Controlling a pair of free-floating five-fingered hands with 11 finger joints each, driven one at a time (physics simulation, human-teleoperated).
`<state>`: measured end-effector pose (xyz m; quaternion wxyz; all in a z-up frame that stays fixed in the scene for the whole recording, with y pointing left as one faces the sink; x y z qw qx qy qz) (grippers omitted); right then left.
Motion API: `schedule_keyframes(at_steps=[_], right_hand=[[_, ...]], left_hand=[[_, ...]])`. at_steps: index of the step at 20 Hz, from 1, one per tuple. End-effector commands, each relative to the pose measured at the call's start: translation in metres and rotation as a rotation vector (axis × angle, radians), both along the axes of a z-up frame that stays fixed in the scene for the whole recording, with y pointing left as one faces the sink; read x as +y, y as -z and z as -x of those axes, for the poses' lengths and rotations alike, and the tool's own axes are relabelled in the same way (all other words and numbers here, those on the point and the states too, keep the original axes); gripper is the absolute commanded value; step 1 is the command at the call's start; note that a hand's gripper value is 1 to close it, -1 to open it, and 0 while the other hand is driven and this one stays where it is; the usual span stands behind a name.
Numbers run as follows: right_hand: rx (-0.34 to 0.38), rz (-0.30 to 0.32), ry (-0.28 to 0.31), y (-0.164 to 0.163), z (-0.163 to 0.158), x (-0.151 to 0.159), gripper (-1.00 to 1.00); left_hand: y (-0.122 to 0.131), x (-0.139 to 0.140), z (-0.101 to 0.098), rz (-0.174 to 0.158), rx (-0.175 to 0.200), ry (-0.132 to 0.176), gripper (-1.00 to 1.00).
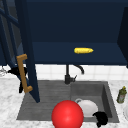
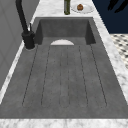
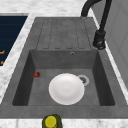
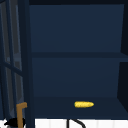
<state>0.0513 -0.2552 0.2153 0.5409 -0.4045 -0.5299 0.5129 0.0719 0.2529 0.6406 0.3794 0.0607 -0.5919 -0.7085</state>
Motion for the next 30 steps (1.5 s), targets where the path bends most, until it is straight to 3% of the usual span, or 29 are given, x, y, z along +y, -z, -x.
schedule_keyframes(at_steps=[1, 9, 13, 20, 30], right_hand=[[0.000, 0.000, 0.000, 0.000, 0.000, 0.000, 0.00], [0.000, 0.000, 0.000, 0.000, 0.000, 0.000, 0.00], [0.000, 0.000, 0.000, 0.000, 0.000, 0.000, 0.00], [0.000, 0.000, 0.000, 0.000, 0.000, 0.000, 0.00], [0.000, 0.000, 0.000, 0.000, 0.000, 0.000, 0.00]], left_hand=[[0.002, -0.030, -0.019, -0.011, -0.036, 0.000, -1.00], [0.004, -0.066, -0.059, -0.043, -0.027, -0.047, -1.00], [0.005, -0.084, -0.078, -0.067, -0.030, -0.088, -1.00], [0.008, -0.116, -0.112, -0.121, -0.032, -0.187, -1.00], [0.012, -0.156, -0.165, -0.204, -0.028, -0.354, -1.00]])
